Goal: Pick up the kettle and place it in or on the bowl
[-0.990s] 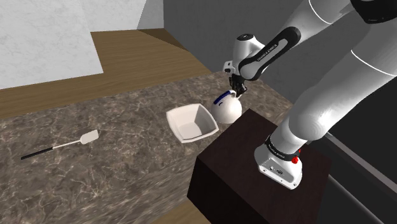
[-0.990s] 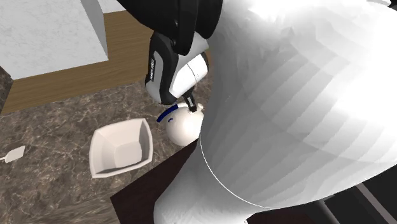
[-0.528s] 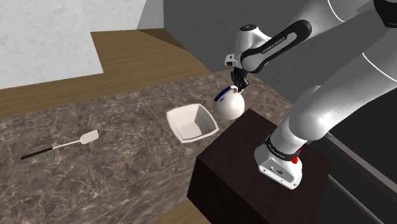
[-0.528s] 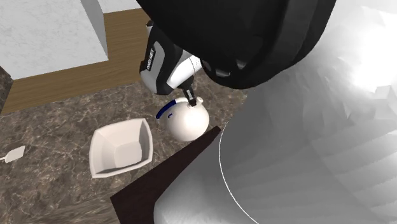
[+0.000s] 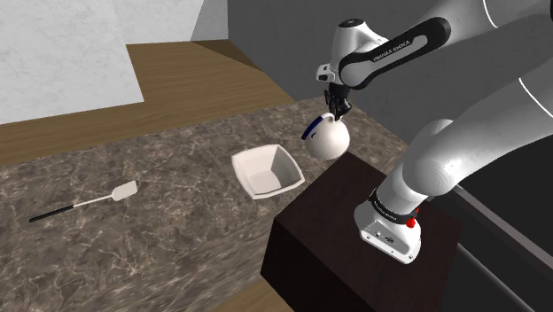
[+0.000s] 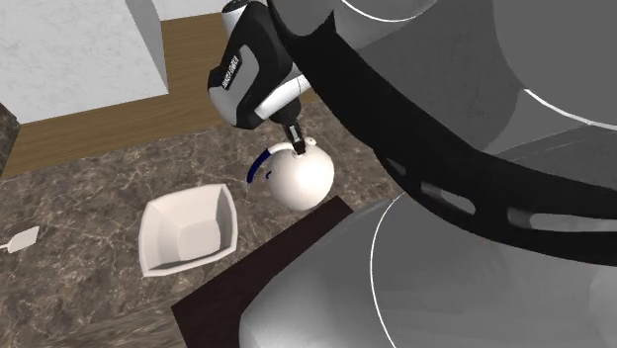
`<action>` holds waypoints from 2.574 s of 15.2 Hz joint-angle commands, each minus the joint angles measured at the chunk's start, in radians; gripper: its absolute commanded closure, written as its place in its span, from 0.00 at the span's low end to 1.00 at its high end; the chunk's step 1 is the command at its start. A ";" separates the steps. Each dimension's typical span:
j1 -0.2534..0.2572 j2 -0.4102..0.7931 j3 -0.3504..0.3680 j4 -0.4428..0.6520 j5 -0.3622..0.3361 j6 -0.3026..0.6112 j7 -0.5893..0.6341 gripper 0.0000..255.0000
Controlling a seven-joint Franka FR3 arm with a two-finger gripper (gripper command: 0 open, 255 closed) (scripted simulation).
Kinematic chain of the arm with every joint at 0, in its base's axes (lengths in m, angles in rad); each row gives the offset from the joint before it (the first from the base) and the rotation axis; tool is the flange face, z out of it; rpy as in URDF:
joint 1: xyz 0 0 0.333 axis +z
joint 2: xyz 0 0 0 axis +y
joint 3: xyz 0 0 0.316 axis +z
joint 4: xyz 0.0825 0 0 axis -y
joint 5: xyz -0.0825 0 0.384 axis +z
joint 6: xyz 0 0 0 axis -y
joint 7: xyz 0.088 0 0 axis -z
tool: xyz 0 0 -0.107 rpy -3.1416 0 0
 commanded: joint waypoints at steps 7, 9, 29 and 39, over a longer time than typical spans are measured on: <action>0.003 -0.095 0.027 0.049 0.025 -0.141 -0.028 1.00; 0.004 -0.113 0.034 0.064 0.032 -0.173 -0.035 1.00; 0.243 -0.072 0.372 0.229 0.290 -0.401 0.321 1.00; 0.280 0.012 0.425 0.244 0.324 -0.347 0.403 1.00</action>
